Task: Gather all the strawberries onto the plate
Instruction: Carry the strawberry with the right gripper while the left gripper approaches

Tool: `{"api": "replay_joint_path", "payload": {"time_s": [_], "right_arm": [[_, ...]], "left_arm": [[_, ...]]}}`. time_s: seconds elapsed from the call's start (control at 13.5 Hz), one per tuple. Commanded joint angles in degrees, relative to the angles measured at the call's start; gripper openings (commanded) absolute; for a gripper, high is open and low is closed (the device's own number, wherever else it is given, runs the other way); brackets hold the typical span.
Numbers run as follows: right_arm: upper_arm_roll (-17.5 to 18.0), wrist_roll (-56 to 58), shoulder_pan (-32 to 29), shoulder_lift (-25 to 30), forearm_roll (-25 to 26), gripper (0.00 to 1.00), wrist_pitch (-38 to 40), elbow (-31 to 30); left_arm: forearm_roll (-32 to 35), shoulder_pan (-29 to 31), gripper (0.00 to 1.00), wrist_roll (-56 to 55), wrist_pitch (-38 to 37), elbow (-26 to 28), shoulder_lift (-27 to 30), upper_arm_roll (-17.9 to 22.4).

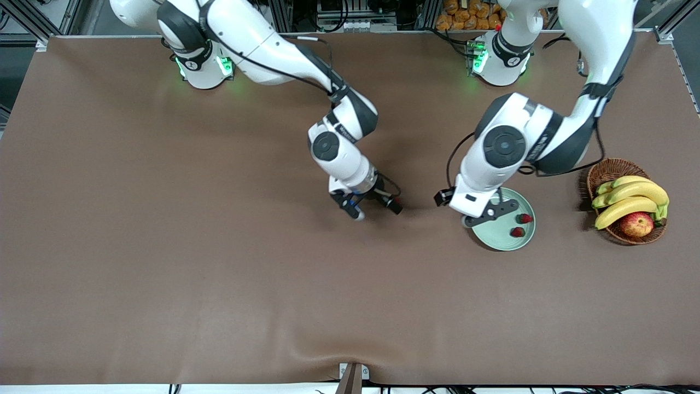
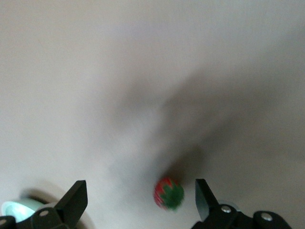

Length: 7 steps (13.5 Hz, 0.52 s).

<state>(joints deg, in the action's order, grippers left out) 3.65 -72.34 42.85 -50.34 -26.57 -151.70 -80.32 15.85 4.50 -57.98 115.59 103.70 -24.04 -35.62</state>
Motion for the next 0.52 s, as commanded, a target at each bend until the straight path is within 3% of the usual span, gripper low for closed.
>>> {"api": "replay_joint_path", "payload": {"time_s": [0.0,0.15,0.45], "right_arm": [[1.01,0.18,-6.18,3.66,2.74,1.0,5.25,-0.45],[3.28,0.45,-11.71,6.2,7.38,1.0,10.78,-0.36],[17.85,0.45,-29.72,9.73,20.82,1.0,20.98,-0.36]], "left_arm": [[2.34,-2.38,1.0,-9.31,2.52,0.18,-2.49,0.11],[4.27,-4.4,1.0,-18.09,3.84,0.1,-4.43,0.11],[12.35,-7.92,1.0,-38.66,7.45,-0.69,-10.13,0.2]]}}
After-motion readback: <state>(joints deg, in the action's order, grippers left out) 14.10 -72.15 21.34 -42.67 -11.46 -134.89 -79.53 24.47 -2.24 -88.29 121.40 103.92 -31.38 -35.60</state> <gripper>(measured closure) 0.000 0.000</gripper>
